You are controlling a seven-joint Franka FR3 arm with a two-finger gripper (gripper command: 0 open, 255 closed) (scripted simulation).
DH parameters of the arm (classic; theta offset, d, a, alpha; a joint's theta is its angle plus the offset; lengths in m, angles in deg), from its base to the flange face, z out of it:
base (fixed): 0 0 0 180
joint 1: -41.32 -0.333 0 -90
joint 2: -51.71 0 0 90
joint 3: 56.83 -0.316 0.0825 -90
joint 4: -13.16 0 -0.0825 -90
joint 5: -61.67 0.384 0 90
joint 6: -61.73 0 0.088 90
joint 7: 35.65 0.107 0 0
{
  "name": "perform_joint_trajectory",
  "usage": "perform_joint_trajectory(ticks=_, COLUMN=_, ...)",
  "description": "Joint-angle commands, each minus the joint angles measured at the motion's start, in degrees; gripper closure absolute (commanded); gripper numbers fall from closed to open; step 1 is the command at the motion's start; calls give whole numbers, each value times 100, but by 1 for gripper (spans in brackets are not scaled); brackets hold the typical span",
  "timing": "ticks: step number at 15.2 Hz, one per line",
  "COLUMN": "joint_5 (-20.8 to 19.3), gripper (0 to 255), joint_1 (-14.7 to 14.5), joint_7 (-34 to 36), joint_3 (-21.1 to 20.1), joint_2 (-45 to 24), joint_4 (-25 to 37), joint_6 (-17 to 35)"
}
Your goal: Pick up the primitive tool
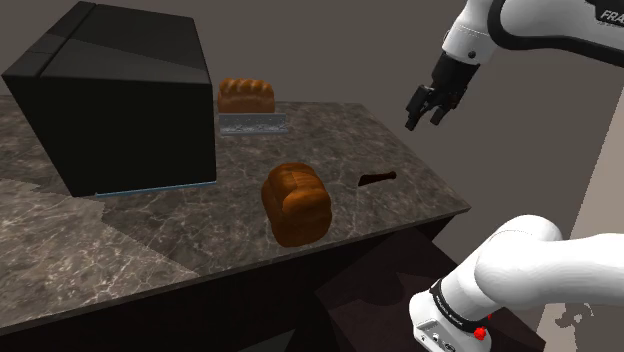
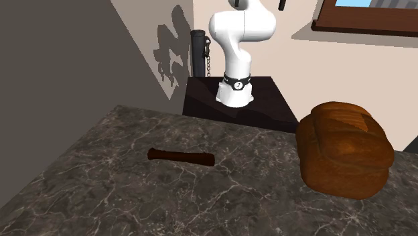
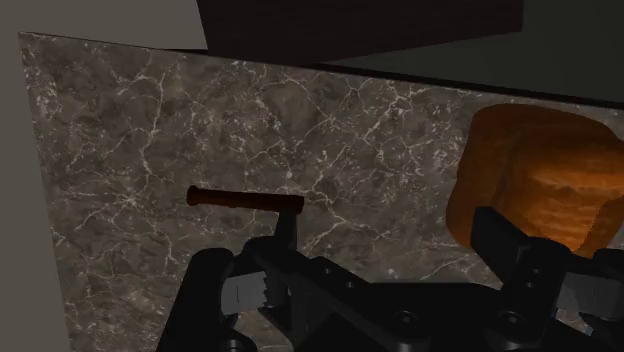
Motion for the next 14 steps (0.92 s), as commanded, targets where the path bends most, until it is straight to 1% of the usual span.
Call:
perform_joint_trajectory(ticks=1, joint_5=0, gripper=0, joint_1=0, joint_7=0, joint_3=0, joint_2=0, joint_4=0, joint_6=0)
perform_joint_trajectory(ticks=5, joint_5=-313, gripper=0, joint_1=-196, joint_7=-1378, joint_3=697, joint_2=83, joint_4=-573, joint_6=497)
perform_joint_trajectory(ticks=8, joint_5=-565, gripper=0, joint_1=-340, joint_7=-2411, joint_3=1251, joint_2=-20, joint_4=-866, joint_6=891)
perform_joint_trajectory(ticks=11, joint_5=-793, gripper=0, joint_1=-491, joint_7=-3454, joint_3=1816, joint_2=-274, joint_4=-1041, joint_6=1309)
perform_joint_trajectory(ticks=14, joint_5=-970, gripper=0, joint_1=-693, joint_7=-4502, joint_3=2398, joint_2=-673, joint_4=-1100, joint_6=1746)
